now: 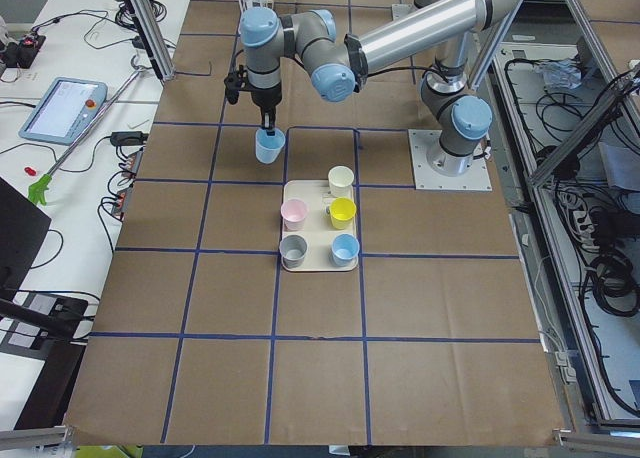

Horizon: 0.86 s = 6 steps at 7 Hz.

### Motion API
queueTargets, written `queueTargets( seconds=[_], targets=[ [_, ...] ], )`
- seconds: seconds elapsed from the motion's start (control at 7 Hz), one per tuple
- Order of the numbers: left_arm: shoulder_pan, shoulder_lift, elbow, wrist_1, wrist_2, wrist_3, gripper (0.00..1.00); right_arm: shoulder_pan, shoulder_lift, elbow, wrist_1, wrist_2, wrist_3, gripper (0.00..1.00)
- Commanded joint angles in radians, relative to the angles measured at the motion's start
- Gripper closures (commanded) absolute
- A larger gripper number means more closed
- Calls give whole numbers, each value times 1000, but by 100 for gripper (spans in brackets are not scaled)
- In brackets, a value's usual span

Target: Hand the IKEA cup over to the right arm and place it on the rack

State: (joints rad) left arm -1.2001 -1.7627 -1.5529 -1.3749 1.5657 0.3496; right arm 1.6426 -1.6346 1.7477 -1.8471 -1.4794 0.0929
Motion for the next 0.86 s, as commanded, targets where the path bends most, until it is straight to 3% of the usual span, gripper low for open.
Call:
queueTargets(
  seconds=[0.0, 0.29, 0.57, 0.71],
  targets=[
    [-15, -4, 56, -23, -135, 2, 100, 2, -14, 143, -311, 59, 228, 0],
    [-33, 5, 42, 89, -298, 12, 100, 2, -16, 232, -537, 142, 423, 0],
    [-76, 17, -10, 245, -541, 89, 100, 3, 2, 245, -744, 221, 607, 0],
    [-97, 35, -62, 342, -643, 135, 100, 3, 16, 257, -788, 246, 728, 0]
  ],
)
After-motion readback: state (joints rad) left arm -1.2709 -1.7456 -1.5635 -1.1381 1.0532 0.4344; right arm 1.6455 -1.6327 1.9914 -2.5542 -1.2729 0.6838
